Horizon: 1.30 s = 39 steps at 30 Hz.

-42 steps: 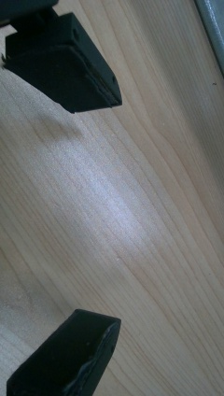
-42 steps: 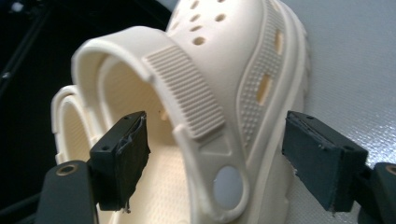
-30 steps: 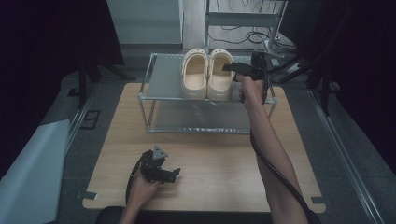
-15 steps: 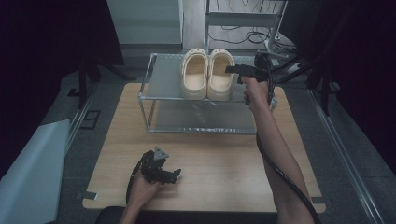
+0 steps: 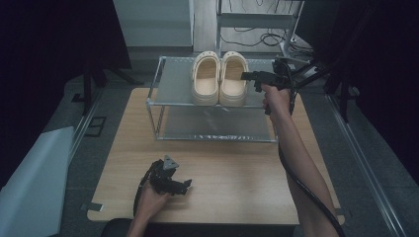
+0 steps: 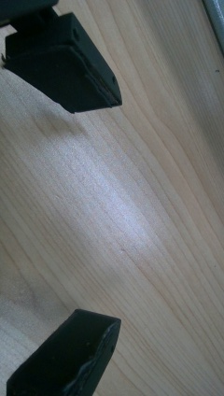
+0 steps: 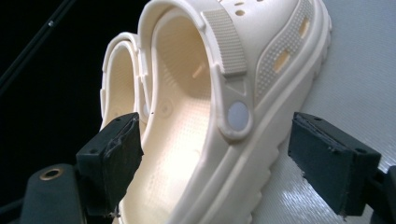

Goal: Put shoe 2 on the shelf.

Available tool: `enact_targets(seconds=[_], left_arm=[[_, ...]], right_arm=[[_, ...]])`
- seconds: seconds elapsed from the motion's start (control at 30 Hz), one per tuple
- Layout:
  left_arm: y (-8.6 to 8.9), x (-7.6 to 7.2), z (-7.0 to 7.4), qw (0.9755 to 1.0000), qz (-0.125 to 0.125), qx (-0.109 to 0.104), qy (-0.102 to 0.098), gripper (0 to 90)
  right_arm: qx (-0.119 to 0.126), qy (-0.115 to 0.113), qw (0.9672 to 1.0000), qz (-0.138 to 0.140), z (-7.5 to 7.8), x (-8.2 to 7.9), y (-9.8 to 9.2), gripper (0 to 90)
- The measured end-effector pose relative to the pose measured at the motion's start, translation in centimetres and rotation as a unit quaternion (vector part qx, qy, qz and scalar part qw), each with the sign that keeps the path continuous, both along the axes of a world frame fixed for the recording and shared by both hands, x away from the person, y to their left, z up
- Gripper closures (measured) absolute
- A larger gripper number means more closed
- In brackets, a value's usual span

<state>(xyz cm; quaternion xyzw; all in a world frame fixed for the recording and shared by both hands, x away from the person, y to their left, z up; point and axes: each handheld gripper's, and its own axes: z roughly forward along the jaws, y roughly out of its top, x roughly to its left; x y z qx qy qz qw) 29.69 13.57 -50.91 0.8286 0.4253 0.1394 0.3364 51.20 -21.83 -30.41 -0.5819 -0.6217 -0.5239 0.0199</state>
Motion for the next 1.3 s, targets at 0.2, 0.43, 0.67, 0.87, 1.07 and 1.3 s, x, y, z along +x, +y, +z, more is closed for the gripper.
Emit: enact_targets(seconds=[0.2,0.43,0.67,0.87,1.07,1.3], left_arm=[[-0.1,0.0,0.0,1.0,-0.002,0.002,0.0,0.0],[-0.1,0.0,0.0,1.0,-0.004,0.003,0.001,0.0],[-0.2,0.0,-0.1,1.0,-0.008,0.003,0.002,0.0],[-0.2,0.0,-0.1,0.9999,-0.009,0.004,0.002,0.0],[-0.3,-0.1,-0.1,0.9999,-0.01,0.005,0.002,0.0],[-0.3,-0.1,-0.1,0.9999,-0.012,0.005,0.003,0.0]], right_arm=[[-0.001,0.0,0.9999,0.014,-0.2,-0.6,-0.5,16.5],[0.001,-0.005,0.9996,0.029,-0.5,-1.1,-0.9,15.5],[-0.002,-0.012,0.999,0.043,-0.5,-1.9,-1.4,14.2],[-0.008,-0.014,0.9982,0.057,-0.7,-2.5,-1.6,13.0],[-0.005,-0.017,0.9974,0.07,-1.0,-3.1,-1.7,11.2],[-0.012,-0.027,0.9962,0.082,-1.2,-4.0,-2.2,8.6]])
